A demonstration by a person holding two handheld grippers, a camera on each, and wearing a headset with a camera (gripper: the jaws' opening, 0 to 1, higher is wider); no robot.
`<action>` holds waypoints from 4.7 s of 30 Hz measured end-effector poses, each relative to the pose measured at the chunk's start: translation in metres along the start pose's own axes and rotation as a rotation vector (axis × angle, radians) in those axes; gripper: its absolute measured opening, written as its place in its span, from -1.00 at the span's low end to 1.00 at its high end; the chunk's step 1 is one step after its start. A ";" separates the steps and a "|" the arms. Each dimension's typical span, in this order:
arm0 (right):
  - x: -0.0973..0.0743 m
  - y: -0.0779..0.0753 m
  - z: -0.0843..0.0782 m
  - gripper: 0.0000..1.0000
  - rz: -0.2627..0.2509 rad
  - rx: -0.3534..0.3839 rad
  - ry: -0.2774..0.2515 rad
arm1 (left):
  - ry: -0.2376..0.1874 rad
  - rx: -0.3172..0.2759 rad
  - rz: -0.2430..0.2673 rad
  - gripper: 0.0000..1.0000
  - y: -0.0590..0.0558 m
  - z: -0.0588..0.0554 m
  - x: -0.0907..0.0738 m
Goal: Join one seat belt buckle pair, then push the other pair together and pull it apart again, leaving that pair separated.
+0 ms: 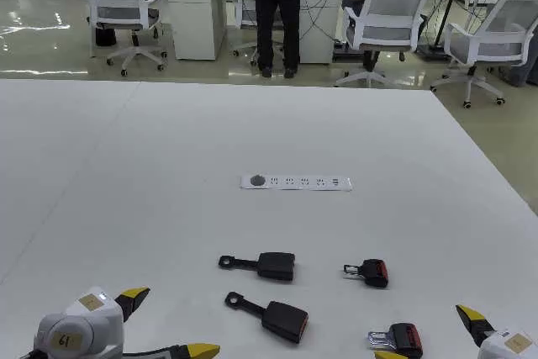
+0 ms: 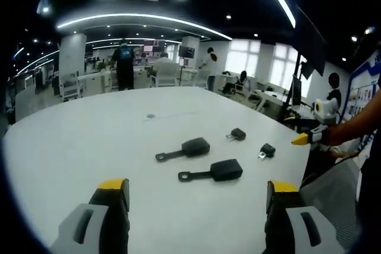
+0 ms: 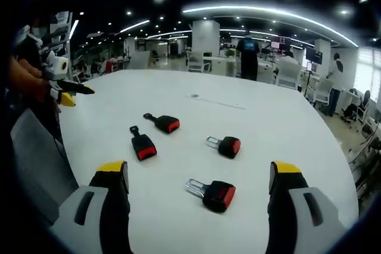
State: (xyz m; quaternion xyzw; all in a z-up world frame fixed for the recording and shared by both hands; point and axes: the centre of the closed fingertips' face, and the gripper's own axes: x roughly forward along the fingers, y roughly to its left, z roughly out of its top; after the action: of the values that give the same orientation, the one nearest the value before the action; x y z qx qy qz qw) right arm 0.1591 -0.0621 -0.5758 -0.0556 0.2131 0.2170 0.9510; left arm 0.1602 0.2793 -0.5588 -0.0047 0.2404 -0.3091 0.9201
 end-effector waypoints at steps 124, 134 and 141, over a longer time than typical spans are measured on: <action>0.019 -0.003 -0.018 0.84 0.130 -0.056 0.088 | 0.065 0.067 -0.079 0.94 -0.013 0.002 0.036; 0.029 -0.010 -0.025 0.83 0.172 -0.061 0.107 | 0.095 0.098 -0.113 0.93 -0.022 0.000 0.054; 0.037 -0.008 -0.029 0.80 0.219 -0.077 0.123 | 0.132 0.130 -0.148 0.91 -0.027 -0.006 0.065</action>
State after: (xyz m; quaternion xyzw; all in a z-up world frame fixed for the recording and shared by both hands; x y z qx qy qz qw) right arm 0.1817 -0.0609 -0.6173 -0.0816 0.2673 0.3238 0.9039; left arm 0.1875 0.2208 -0.5885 0.0574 0.2788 -0.3908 0.8754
